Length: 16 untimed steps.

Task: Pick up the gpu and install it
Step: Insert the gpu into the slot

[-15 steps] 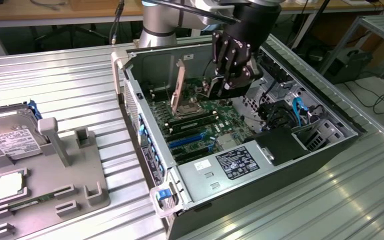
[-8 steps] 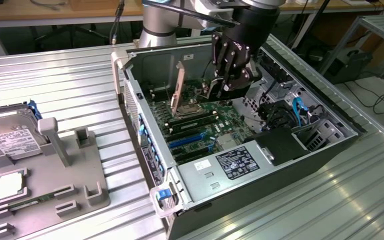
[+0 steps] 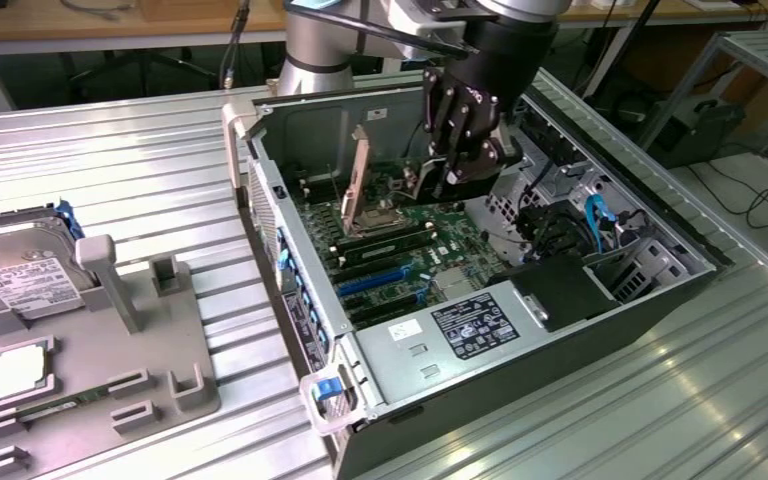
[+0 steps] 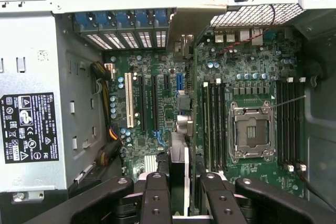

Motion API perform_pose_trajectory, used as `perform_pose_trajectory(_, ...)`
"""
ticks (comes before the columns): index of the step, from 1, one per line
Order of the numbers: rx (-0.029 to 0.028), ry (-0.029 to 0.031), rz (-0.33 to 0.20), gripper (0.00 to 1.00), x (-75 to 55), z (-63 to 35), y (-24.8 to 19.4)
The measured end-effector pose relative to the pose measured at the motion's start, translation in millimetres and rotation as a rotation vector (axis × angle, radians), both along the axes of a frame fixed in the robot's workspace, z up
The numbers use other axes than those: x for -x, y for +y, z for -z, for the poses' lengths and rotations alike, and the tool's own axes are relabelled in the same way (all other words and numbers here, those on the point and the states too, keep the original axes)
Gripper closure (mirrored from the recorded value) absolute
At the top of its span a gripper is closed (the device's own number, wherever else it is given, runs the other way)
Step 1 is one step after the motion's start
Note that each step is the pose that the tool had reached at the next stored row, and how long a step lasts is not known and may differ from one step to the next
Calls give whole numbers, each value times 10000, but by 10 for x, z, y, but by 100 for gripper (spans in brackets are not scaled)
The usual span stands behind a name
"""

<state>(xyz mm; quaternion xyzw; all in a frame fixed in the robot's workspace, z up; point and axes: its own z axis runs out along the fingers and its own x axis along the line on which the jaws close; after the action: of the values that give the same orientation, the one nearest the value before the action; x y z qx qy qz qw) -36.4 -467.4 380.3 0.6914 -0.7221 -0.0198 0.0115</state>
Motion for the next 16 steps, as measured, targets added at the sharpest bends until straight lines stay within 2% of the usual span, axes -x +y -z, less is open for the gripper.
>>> perform_pose_trajectory(16, 1, -1, 0, 73, 0, 82, 0)
